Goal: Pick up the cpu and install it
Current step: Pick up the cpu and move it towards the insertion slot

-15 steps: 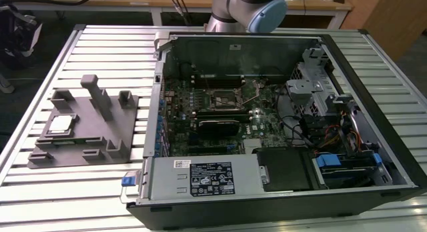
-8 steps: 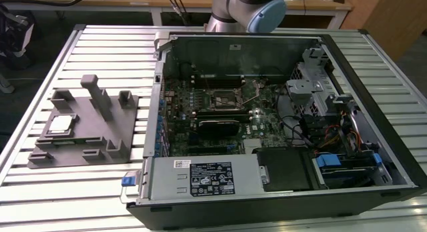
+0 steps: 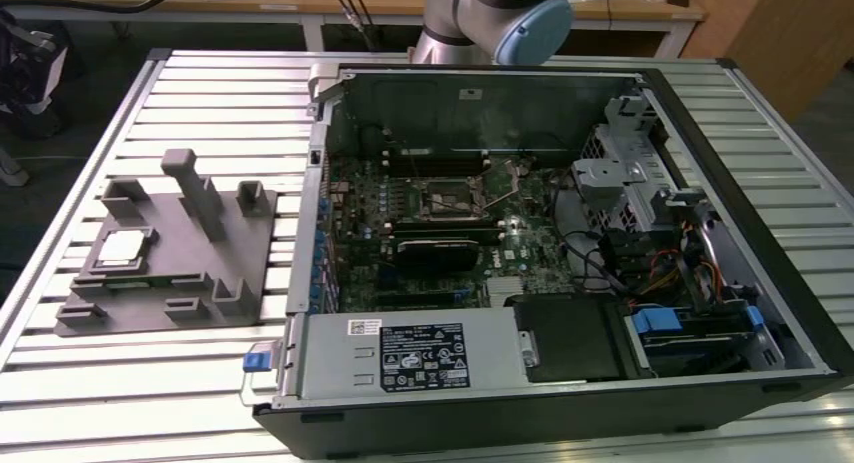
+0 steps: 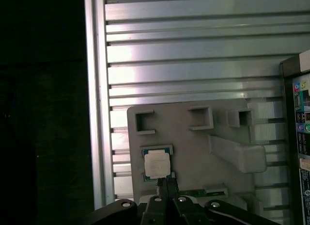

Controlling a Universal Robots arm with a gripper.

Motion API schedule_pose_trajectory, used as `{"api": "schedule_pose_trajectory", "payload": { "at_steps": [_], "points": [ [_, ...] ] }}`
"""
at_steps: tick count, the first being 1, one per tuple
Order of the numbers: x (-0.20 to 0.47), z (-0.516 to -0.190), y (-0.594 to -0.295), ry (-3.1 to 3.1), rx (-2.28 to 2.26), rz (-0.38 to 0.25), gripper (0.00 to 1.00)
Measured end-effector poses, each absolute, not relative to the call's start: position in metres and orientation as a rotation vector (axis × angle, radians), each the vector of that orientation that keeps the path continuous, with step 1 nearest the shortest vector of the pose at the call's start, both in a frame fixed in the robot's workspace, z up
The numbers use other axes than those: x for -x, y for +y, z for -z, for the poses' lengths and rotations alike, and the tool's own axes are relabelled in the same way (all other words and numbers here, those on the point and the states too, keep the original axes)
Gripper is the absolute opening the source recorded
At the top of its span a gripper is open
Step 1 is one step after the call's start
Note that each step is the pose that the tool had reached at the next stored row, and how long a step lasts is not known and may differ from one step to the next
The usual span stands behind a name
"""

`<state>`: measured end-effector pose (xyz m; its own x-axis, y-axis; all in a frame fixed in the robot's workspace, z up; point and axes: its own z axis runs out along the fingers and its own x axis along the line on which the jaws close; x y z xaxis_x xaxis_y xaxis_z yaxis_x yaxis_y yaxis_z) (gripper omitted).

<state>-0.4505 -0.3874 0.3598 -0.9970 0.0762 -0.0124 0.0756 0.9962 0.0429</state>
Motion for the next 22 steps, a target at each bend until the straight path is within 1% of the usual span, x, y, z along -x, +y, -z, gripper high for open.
{"api": "schedule_pose_trajectory", "payload": {
  "at_steps": [6, 18, 19, 20, 22],
  "points": [
    [0.45, -0.359, -0.387, 3.126, -0.119, -0.067, 0.11],
    [0.449, -0.337, -0.389, 3.149, -0.114, -0.066, 0.11],
    [0.449, -0.336, -0.389, 3.151, -0.114, -0.065, 0.17],
    [0.449, -0.334, -0.389, 3.153, -0.113, -0.065, 0.17],
    [0.449, -0.331, -0.391, 3.158, -0.106, -0.063, 0.29]
  ]
}}
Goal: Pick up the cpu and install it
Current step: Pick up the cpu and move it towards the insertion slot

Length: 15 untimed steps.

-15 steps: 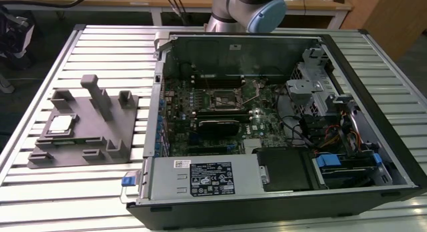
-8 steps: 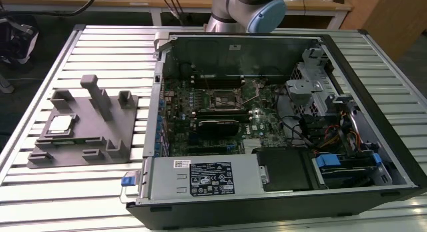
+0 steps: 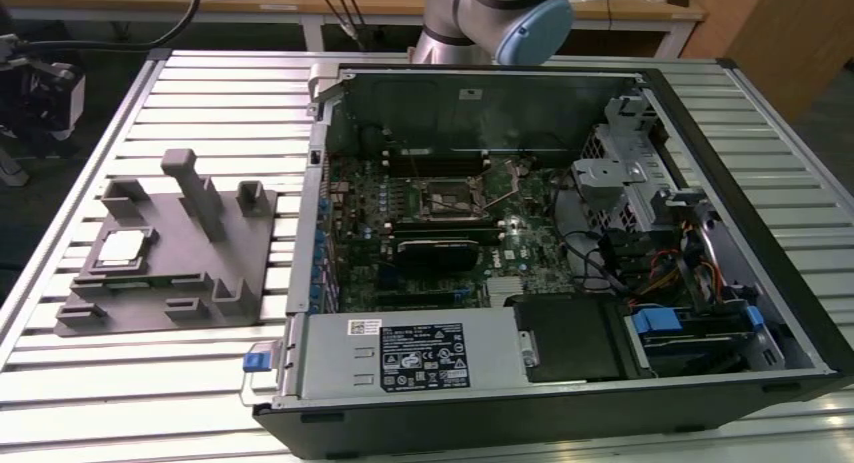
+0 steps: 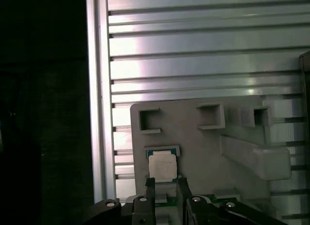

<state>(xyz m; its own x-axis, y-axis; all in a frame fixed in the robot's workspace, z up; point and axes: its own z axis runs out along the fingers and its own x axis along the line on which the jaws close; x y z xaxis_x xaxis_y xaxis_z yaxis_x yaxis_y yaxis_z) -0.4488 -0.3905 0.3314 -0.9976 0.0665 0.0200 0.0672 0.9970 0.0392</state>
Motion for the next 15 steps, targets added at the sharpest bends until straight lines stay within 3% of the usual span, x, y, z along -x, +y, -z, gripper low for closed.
{"api": "schedule_pose_trajectory", "payload": {
  "at_steps": [4, 6, 8, 9, 15],
  "points": [
    [0.449, -0.326, -0.392, -3.11, 0.079, 0.06, 0.41],
    [0.449, -0.324, -0.393, -3.107, 0.049, 0.059, 0.53],
    [0.449, -0.321, -0.393, -3.105, -0.002, 0.058, 0.53],
    [0.449, -0.32, -0.393, -3.104, -0.029, 0.058, 0.59],
    [0.449, -0.31, -0.396, -3.102, -0.071, 0.057, 0.59]
  ]
}}
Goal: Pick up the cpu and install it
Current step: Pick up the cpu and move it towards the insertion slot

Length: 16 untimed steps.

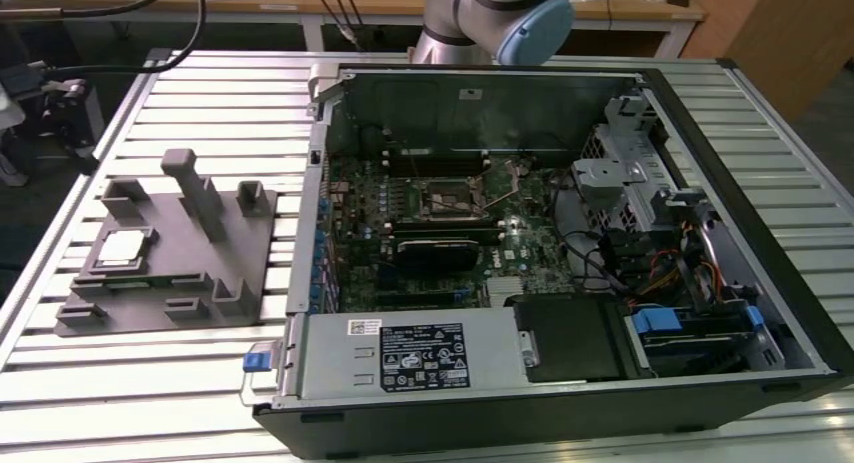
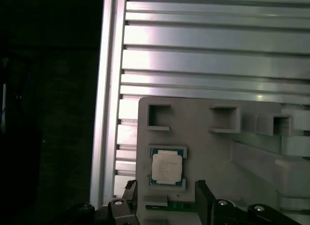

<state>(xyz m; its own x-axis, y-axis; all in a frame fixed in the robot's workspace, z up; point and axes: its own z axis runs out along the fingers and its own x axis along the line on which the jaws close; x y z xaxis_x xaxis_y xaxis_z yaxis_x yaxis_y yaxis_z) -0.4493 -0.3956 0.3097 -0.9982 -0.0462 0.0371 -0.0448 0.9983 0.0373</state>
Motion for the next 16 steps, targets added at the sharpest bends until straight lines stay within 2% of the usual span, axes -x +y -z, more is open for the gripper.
{"api": "schedule_pose_trajectory", "payload": {
  "at_steps": [16],
  "points": [
    [0.452, -0.291, -0.401, -3.114, -0.134, 0.055, 0.59]
  ]
}}
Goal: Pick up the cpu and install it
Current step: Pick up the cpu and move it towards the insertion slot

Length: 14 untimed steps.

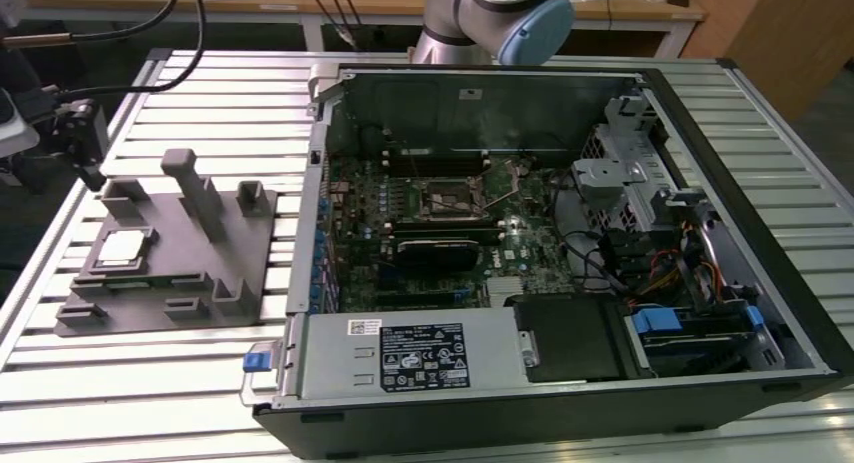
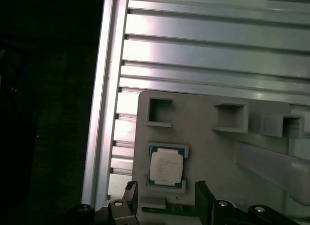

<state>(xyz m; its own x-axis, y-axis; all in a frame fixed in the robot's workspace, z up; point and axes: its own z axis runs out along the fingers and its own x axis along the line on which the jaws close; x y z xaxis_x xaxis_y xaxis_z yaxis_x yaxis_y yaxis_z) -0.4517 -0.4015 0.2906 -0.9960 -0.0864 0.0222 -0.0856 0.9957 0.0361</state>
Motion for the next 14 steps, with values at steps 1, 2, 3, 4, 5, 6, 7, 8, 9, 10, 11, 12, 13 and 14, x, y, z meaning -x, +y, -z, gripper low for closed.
{"api": "schedule_pose_trajectory", "payload": {
  "at_steps": [1, 2, 3, 4, 5, 6, 7, 8, 9, 10, 11, 12, 13, 14],
  "points": [
    [0.452, -0.289, -0.402, -3.115, -0.134, 0.055, 0.59],
    [0.452, -0.287, -0.402, -3.115, -0.134, 0.055, 0.59],
    [0.452, -0.285, -0.402, -3.115, -0.134, 0.055, 0.59],
    [0.452, -0.283, -0.402, -3.115, -0.134, 0.055, 0.59],
    [0.452, -0.282, -0.402, -3.116, -0.134, 0.055, 0.59],
    [0.452, -0.28, -0.402, -3.118, -0.135, 0.055, 0.59],
    [0.452, -0.279, -0.402, -3.12, -0.135, 0.055, 0.6],
    [0.452, -0.278, -0.402, -3.122, -0.135, 0.054, 0.6],
    [0.452, -0.277, -0.402, -3.124, -0.135, 0.054, 0.65],
    [0.452, -0.276, -0.402, -3.126, -0.135, 0.054, 0.65],
    [0.452, -0.274, -0.402, -3.128, -0.135, 0.054, 0.72],
    [0.452, -0.273, -0.403, -3.13, -0.135, 0.054, 0.72],
    [0.452, -0.272, -0.403, -3.132, -0.135, 0.054, 0.72],
    [0.452, -0.27, -0.403, -3.134, -0.135, 0.053, 0.72]
  ]
}}
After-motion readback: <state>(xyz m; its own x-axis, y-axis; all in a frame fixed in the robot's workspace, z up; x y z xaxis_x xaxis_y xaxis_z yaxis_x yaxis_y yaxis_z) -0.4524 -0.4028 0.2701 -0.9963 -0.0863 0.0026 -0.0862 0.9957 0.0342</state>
